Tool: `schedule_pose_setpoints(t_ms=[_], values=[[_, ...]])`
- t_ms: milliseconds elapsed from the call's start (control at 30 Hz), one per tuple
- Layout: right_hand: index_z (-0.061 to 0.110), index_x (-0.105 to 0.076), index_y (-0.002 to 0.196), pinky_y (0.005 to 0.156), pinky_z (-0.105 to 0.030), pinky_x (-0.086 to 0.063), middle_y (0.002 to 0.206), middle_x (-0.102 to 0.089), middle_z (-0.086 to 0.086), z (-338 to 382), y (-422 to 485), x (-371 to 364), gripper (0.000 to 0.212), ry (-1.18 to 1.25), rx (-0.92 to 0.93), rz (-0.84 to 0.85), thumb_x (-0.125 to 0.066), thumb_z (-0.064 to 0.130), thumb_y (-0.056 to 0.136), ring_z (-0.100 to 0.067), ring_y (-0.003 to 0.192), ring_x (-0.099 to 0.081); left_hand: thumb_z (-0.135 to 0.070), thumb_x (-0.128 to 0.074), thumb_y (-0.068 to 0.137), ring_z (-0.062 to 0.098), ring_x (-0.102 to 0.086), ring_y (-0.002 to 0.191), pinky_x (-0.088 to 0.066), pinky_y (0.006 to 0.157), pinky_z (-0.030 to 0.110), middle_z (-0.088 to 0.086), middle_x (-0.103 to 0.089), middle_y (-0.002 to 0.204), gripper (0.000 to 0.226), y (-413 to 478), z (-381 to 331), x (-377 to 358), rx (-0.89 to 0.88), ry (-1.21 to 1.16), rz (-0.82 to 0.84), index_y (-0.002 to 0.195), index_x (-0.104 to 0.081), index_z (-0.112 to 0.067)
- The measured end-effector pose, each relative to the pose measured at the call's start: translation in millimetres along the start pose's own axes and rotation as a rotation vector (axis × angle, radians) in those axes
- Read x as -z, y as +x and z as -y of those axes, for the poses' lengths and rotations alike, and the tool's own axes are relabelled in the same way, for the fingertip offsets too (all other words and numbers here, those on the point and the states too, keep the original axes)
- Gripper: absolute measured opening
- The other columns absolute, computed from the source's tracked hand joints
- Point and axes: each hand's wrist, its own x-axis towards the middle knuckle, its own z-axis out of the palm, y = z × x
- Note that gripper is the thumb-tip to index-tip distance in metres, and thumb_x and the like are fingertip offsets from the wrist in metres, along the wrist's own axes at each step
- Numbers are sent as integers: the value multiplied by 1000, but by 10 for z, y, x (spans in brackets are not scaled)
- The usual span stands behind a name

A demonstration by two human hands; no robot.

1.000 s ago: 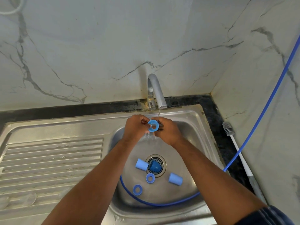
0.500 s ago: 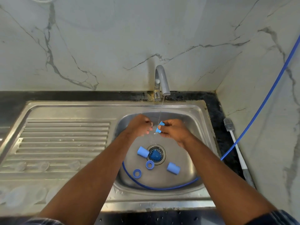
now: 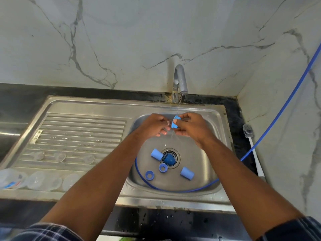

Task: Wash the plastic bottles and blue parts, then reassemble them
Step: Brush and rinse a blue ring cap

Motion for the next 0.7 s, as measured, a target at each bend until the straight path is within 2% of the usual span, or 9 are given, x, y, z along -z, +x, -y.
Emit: schedule_pose_setpoints(t_ms=[67, 167, 267, 333, 400, 467, 567, 700], values=[[5, -63, 108, 76, -41, -64, 104, -73, -15, -108, -15, -58, 26, -25, 25, -50, -77, 14, 88, -26, 89, -75, -23, -58, 101, 19, -70, 85, -53, 81, 32, 7, -75, 99, 23, -66, 88, 76, -5, 28, -17, 113, -70, -8], [9, -64, 100, 69, -40, -64, 103, -71, -16, -203, -31, -210, 22, -164, -18, -81, -80, 13, 85, -25, 83, -74, -25, -62, 94, 18, -69, 89, -52, 84, 28, 9, -75, 100, 22, -241, 248, 276, -78, 328, 9, 101, -76, -8], [14, -63, 103, 61, -36, -62, 98, -71, -11, -58, -43, -477, 20, -156, 37, -73, -75, 9, 88, -26, 79, -73, -25, -61, 99, 10, -65, 81, -43, 70, 16, 2, -71, 91, 21, -408, 329, 517, -133, 474, 73, 102, -75, -10], [9, -62, 109, 63, -40, -63, 101, -69, -16, 35, -31, -755, 22, -162, 30, 11, -71, 3, 90, -30, 78, -72, -29, -59, 99, 20, -67, 84, -46, 72, 24, 5, -70, 90, 26, -516, 387, 739, -152, 496, 69, 106, -74, -9], [10, -63, 110, 71, -45, -63, 103, -68, -17, 76, 28, -1088, 25, -211, 66, 26, -71, 0, 88, -32, 85, -72, -33, -60, 95, 26, -68, 97, -50, 83, 31, 9, -73, 103, 30, -571, 506, 1052, -163, 533, 57, 109, -75, -10], [17, -66, 109, 76, -46, -63, 102, -68, -13, 118, 88, -1460, 30, -271, 125, 21, -74, 2, 84, -29, 89, -71, -23, -60, 97, 29, -68, 103, -52, 91, 34, 11, -73, 113, 26, -606, 677, 1447, -119, 538, 57, 112, -75, -8], [17, -67, 110, 74, -43, -63, 101, -69, -17, 201, 150, -2138, 34, -329, 149, 94, -73, 0, 82, -26, 82, -69, -7, -52, 96, 34, -72, 97, -59, 90, 41, 16, -72, 113, 29, -640, 964, 2152, -19, 451, 55, 117, -72, -3], [22, -66, 116, 81, -41, -60, 96, -67, -1, 310, 241, -3176, 42, -578, 274, 230, -78, 8, 78, -21, 83, -66, -8, -49, 96, 32, -72, 89, -60, 86, 40, 14, -73, 108, 30, -786, 1383, 3041, 73, 450, -53, 116, -72, -5]])
